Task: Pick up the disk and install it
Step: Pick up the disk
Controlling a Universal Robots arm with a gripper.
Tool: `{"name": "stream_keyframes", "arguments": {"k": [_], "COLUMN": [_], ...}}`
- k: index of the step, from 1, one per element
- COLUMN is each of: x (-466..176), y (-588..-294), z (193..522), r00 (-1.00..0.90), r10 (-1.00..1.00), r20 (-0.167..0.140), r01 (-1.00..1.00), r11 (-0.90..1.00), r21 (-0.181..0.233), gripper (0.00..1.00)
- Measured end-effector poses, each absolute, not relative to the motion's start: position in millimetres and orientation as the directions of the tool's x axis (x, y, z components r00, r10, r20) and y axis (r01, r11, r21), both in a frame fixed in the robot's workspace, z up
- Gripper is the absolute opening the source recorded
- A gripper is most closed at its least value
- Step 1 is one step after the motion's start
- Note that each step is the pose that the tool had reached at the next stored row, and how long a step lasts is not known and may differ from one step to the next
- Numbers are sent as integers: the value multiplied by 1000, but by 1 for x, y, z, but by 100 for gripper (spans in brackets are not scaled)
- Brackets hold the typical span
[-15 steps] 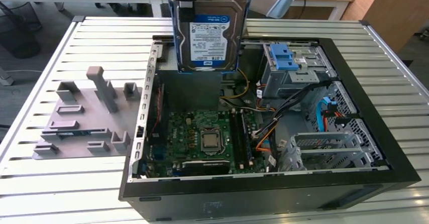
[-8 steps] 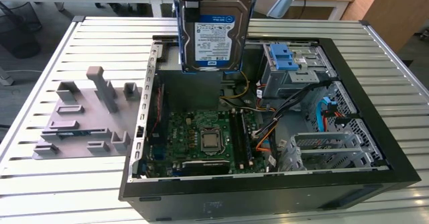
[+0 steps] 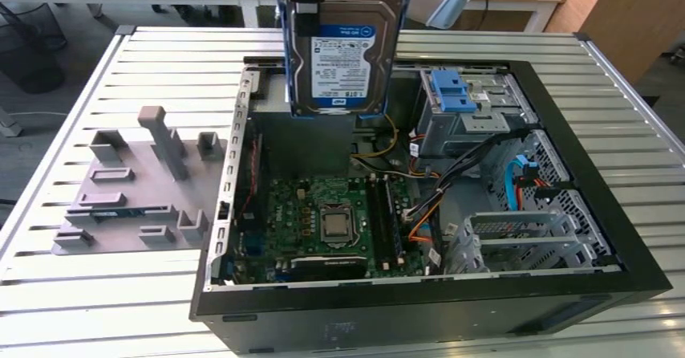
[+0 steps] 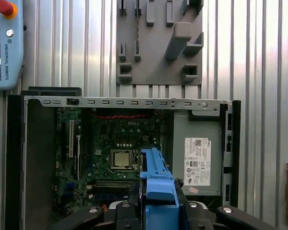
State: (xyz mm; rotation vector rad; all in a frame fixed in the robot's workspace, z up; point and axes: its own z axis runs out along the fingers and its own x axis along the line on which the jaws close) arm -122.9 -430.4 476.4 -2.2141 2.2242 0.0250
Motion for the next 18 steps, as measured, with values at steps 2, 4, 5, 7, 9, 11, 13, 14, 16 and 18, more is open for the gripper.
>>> {"name": "stream_keyframes", "arguments": {"k": [2,4,5,7,9,11,13,14,16,18], "x": [-123,-123,-122,-121,-119,-117,-113,-112,-108,-104], "y": [-432,-434,-434,-434,-435,-435,-435,-435,-436,-437], "z": [476,476,476,476,476,476,476,476,476,476], "r00": [-5,-5,-5,-5,-5,-5,-5,-5,-5,-5], "r10": [-1000,-1000,-1000,-1000,-1000,-1000,-1000,-1000,-1000,-1000], "r20": [-13,-13,-13,-13,-13,-13,-13,-13,-13,-13], "r01": [-1000,-1000,-1000,-1000,-1000,-1000,-1000,-1000,-1000,-1000], "r11": [5,5,5,5,5,5,5,5,5,5], "r21": [9,9,9,9,9,9,9,9,9,9], "gripper": [36,36,36,36,36,36,36,36,36,36]}}
